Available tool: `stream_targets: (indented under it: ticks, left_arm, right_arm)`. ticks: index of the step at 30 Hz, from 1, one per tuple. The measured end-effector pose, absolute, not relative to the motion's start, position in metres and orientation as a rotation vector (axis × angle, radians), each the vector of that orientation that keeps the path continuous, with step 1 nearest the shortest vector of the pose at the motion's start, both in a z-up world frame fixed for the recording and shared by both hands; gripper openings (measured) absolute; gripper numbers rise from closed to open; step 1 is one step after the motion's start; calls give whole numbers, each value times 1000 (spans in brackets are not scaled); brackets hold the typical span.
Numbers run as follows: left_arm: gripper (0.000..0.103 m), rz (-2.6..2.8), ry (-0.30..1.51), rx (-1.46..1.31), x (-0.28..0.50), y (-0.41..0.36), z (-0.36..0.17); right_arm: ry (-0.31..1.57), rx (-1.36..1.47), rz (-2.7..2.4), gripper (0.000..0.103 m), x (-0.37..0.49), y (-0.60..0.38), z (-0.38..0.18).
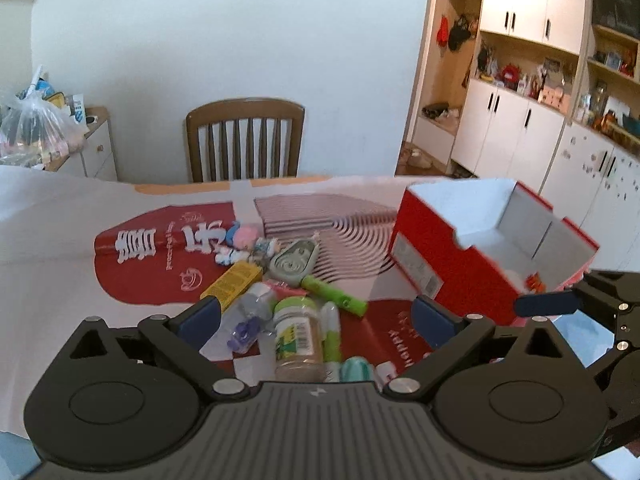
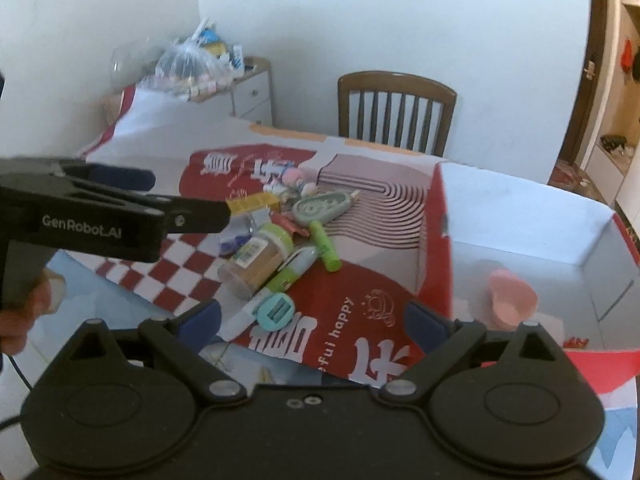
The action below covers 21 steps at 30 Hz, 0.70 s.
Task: Organize rigid objects
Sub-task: 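Grasp the glass jar with green lid with the left tool while the right tool grasps the teal sharpener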
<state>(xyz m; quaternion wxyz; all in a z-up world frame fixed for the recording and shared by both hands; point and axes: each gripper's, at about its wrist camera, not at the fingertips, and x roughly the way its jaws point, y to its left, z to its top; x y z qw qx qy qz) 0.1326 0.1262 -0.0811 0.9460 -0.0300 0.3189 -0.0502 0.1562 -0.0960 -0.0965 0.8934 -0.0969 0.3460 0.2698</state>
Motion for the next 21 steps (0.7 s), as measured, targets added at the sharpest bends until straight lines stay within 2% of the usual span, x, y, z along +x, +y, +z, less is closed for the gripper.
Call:
stream_targets:
  ticks: [7,14,21]
  left_arm:
    - [102,-115,695,-46,146,132,-110]
    - [102,-94,758,-57,164,134,-134]
    - [101,-106,806,-40,178,129,-151]
  right_arm:
    - [731,-289,591,95,165,-75,-121]
    - [737,-380,619,81,174,-58,-141]
    - [765,-408,667,73,184,-51,-155]
